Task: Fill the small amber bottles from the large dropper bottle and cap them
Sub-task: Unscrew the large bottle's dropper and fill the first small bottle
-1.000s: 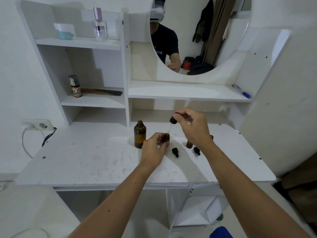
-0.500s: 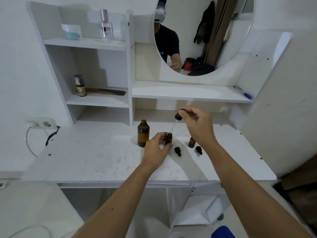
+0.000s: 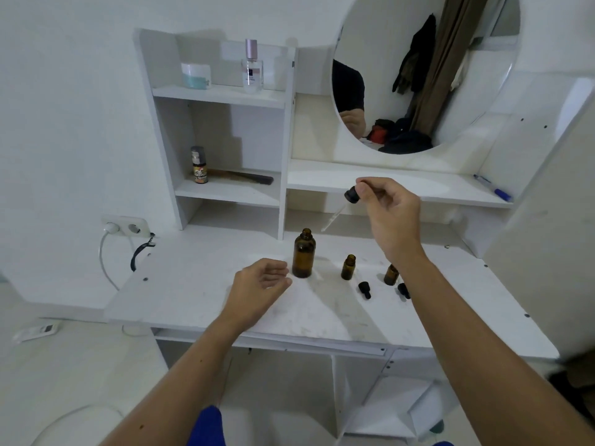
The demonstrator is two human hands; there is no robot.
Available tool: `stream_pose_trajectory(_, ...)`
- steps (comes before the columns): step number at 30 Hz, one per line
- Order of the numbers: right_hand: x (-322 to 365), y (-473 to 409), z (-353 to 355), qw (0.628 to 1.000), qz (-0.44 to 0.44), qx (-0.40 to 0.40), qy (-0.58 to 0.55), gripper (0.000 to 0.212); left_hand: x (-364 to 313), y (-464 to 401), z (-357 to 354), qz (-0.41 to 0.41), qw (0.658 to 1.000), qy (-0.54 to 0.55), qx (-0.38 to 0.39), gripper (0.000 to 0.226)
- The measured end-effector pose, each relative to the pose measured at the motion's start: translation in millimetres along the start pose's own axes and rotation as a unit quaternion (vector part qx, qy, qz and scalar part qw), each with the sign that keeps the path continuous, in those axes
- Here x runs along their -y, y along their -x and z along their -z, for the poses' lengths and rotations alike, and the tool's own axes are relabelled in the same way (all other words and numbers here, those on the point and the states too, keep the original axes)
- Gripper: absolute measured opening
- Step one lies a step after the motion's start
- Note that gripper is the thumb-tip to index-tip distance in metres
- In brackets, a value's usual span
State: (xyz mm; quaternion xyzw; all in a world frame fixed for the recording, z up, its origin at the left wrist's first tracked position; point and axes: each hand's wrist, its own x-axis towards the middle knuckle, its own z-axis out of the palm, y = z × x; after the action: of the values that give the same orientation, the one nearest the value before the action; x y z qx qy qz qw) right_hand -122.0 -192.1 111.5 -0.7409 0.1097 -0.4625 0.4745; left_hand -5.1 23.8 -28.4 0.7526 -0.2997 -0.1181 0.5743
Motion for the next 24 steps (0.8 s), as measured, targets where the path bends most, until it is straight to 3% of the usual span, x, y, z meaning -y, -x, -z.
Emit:
stream_pose_trajectory(3, 1.9, -3.9, -15.7, 1.000, -0.010, 0.010, -0.011, 0.012, 1.3, -5.3, 8.3, 0.004, 1.000, -0.001, -0.024, 0.046)
stream_pose_trajectory(10, -2.9, -8.2, -38.2, 0.998, -0.002, 0.054, 0.028, 0.012, -5.9, -27.3, -15.3, -0.003, 1.000, 0.007, 0.000, 0.072)
stream_pose_trajectory(17, -11.5, 0.3, -50.4, 0.990, 0.032, 0.102, 0.093, 0.011, -5.2, -42.4, -31.6, 0.006, 0.999, 0.046, -0.016, 0.055)
stream_pose_trajectory(24, -25.9, 10.9, -56.2, 0.986, 0.000, 0.118, 0.118, 0.010, -4.5, -42.3, -28.4, 0.002, 0.998, 0.057, -0.007, 0.050)
